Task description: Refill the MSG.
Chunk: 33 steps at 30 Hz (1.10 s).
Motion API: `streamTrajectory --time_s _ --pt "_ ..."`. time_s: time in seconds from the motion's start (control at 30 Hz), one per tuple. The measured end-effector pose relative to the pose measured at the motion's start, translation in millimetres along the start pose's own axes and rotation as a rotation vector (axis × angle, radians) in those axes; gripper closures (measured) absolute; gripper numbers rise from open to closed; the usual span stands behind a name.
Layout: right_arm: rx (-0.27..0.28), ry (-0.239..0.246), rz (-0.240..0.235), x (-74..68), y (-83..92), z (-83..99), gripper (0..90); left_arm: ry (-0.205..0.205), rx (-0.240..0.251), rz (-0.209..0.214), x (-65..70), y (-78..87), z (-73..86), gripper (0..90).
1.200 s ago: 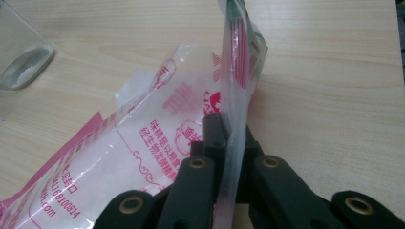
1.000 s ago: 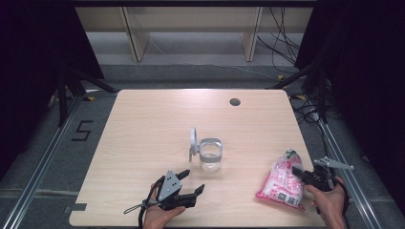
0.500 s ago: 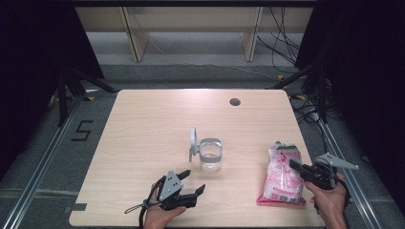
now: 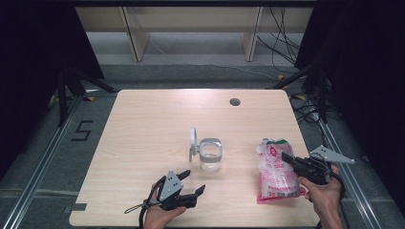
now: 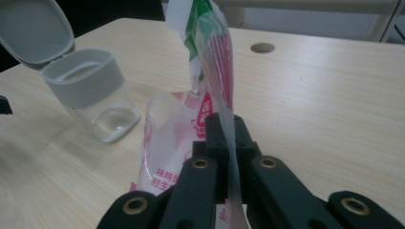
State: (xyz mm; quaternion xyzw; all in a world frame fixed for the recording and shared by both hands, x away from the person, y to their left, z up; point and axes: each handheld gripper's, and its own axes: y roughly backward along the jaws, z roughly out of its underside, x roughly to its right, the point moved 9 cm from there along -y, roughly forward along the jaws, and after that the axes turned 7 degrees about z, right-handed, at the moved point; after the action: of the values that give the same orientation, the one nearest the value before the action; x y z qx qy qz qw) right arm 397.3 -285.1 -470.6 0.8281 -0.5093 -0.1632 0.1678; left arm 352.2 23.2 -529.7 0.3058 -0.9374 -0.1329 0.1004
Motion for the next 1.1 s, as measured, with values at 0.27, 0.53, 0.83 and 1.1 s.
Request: streamTrajectory --time_s 0.27,0.53,0.83,1.1 --pt "0.057 0.080 -0.012 -20.0 -0.8 -27.8 90.0 0.001 -0.003 -0.003 -0.7 -0.4 -0.2 28.1" --pt "0.062 0.132 -0.019 -33.0 -4.4 -39.2 90.0 0.004 0.000 -0.002 0.0 -1.4 0.0 28.1" --pt "0.095 0.165 -0.031 -46.6 -8.8 -54.0 90.0 0.004 -0.015 0.022 2.9 -12.5 3.3 28.2" --pt "0.140 0.176 -0.056 -63.6 -11.6 -77.2 90.0 -0.025 -0.013 0.060 12.7 -31.5 0.1 28.6"
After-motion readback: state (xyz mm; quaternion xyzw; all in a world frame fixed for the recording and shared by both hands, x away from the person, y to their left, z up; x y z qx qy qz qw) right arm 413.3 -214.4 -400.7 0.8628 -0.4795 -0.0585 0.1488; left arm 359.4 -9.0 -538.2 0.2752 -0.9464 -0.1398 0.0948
